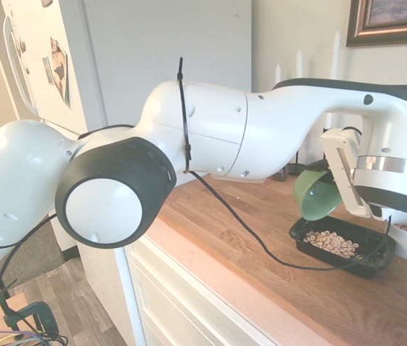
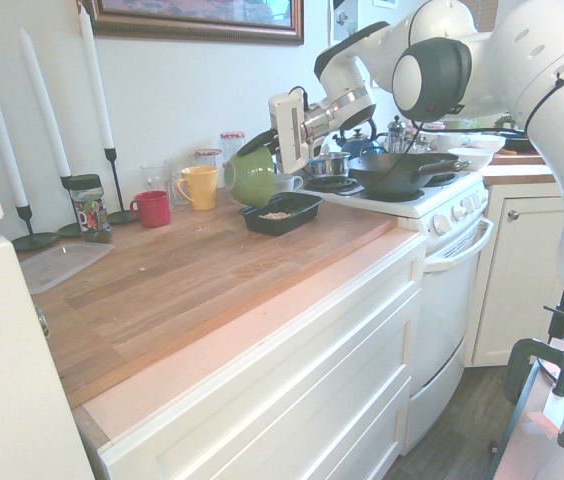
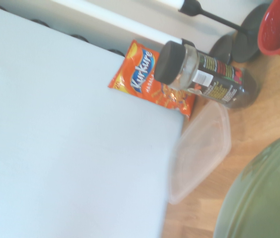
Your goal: Pour the cereal into the box
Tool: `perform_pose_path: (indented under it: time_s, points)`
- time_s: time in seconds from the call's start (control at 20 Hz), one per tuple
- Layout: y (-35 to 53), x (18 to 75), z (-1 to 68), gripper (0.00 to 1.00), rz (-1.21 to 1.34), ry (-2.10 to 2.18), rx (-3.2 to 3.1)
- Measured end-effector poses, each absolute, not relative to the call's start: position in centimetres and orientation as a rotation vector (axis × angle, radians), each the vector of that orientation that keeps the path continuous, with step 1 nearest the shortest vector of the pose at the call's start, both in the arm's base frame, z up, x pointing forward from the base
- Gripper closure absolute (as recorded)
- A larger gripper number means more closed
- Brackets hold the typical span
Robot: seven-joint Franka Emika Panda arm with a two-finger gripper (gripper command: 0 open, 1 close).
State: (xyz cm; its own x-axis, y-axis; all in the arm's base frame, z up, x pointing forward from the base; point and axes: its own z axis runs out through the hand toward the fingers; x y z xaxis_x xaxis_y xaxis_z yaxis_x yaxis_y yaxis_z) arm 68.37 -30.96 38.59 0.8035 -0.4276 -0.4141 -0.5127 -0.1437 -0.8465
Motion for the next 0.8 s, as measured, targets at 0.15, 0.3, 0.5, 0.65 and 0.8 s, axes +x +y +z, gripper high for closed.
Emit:
perform_pose_path:
  time_s: [0.15, 0.3, 0.5, 0.65, 0.8]
  points:
    - [-29.3, 69.2, 41.5, 1.0, 0.046, 0.783, -1.908]
    - [-25.6, 70.2, 45.9, 1.0, 0.009, 0.845, -2.07]
    - [-17.5, 72.1, 48.5, 1.0, -0.063, 0.904, -2.296]
    - [-11.5, 72.5, 48.5, 1.0, -0.126, 0.942, -2.462]
    - [-7.4, 72.1, 47.4, 1.0, -0.193, 0.993, -2.627]
